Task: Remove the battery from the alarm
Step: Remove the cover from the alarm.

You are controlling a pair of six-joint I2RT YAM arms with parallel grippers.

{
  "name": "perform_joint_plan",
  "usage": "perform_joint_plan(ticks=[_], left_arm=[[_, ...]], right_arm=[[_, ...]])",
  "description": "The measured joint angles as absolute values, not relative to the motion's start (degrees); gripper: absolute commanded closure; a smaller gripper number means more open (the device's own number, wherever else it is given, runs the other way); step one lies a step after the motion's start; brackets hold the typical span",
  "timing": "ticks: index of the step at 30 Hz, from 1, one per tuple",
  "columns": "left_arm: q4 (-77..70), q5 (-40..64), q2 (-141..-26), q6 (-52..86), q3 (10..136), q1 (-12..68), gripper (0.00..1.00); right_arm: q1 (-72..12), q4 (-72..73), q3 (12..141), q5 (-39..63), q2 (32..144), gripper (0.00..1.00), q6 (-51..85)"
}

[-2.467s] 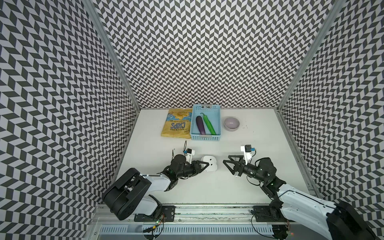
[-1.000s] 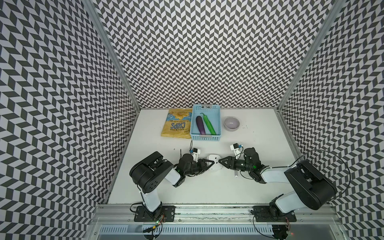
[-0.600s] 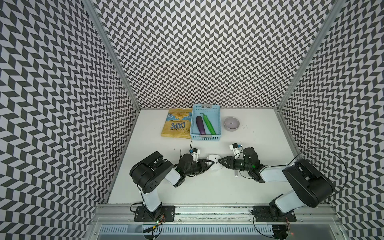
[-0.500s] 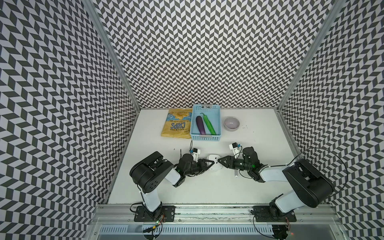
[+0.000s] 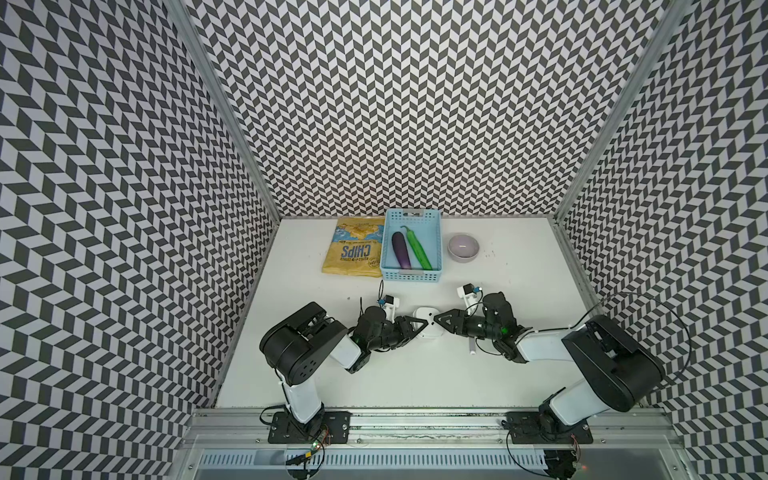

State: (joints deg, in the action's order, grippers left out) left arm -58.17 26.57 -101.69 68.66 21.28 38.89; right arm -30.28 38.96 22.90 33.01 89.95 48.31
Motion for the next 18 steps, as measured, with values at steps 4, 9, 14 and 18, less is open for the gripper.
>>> perform_joint_plan(ticks=[4, 9, 14, 18], left_arm=[[-58.17, 26.57, -101.69, 68.69, 21.28, 38.59, 1.00], [-58.08, 26.55, -101.69, 68.69, 21.28, 38.59, 1.00], [-57.98, 26.00, -101.67, 68.75, 21.30, 38.46, 1.00], [-57.54, 26.06, -101.58, 68.58, 21.50, 39.13, 1.00]], right_arm=[[-30.35, 41.98, 22.85, 33.06, 91.13, 0.51, 52.73], [-30.35, 43.22, 22.55, 32.95, 91.13, 0.51, 57.28], [-30.37, 44.49, 22.41, 33.45, 88.58, 0.51, 59.53], [-32.56, 46.76, 22.94, 37.04, 86.32, 0.50, 59.88]])
